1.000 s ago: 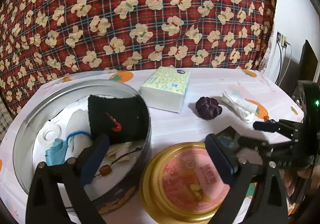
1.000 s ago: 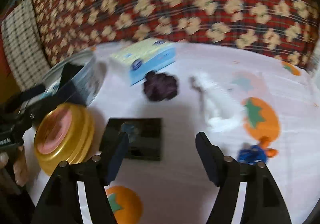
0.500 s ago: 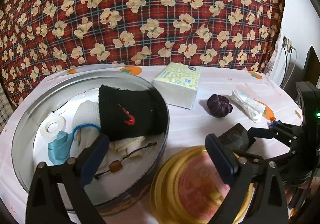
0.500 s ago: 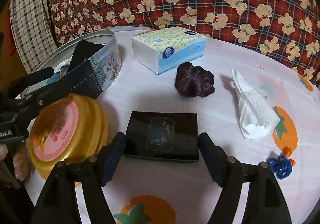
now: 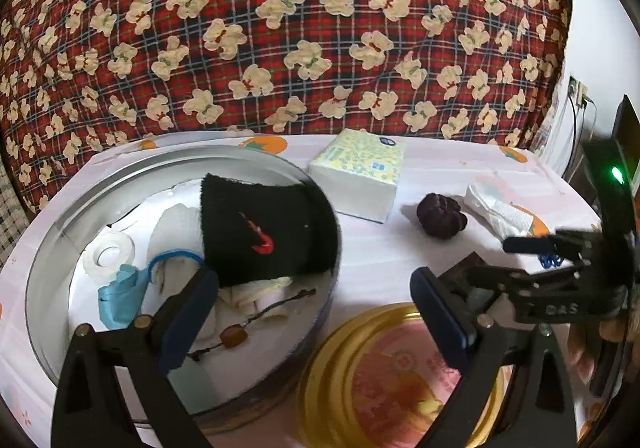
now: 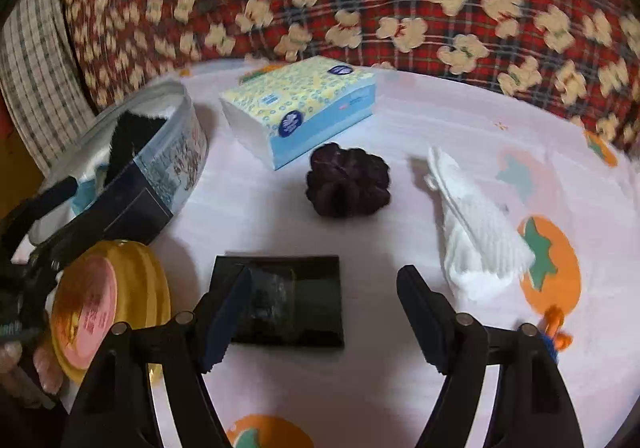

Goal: Organize soft objects
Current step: 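Move the right tool down to the black square case on the table, then grasp the black square case with the right tool and lift it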

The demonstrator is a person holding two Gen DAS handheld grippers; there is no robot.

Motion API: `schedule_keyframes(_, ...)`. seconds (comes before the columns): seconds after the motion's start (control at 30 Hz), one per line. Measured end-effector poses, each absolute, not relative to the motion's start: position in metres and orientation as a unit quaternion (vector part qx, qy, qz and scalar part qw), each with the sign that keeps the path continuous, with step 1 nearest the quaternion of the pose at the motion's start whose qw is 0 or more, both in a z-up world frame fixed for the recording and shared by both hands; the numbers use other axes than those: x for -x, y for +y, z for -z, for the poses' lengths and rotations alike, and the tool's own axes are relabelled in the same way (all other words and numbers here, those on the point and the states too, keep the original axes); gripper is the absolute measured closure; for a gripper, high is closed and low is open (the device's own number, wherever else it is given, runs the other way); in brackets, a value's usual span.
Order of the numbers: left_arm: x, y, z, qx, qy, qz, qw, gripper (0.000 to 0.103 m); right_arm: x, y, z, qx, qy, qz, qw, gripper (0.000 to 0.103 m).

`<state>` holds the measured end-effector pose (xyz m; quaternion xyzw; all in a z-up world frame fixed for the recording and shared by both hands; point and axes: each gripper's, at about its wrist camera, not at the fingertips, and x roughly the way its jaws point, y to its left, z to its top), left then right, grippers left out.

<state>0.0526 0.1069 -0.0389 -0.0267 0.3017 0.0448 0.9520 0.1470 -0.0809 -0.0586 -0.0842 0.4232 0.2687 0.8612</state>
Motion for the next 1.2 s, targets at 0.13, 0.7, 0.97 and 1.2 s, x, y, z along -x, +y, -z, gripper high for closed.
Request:
schedule_keyframes(0.13, -0.051, 0.101, 0.039, 0.018, 0.299, -0.042, 0.953, 0.005, -0.152, -0.058, 0.056, 0.114, 0.452, -0.262, 0.845, 0.020)
schedule_keyframes(0.7, -0.048, 0.110, 0.041, 0.036, 0.298, -0.043, 0.953, 0.005, -0.176, -0.059, 0.071, 0.067, 0.527, -0.221, 0.817, 0.010)
schedule_keyframes(0.97, -0.046, 0.108, 0.042, 0.033, 0.296, -0.047, 0.954, 0.005, -0.165, -0.059, 0.076, 0.091, 0.522, -0.230, 0.816, 0.009)
schedule_keyframes(1.2, -0.043, 0.102, 0.036, 0.029, 0.287, -0.044, 0.956, 0.005, -0.153, -0.070, 0.076, 0.096, 0.486, -0.233, 0.837, 0.022)
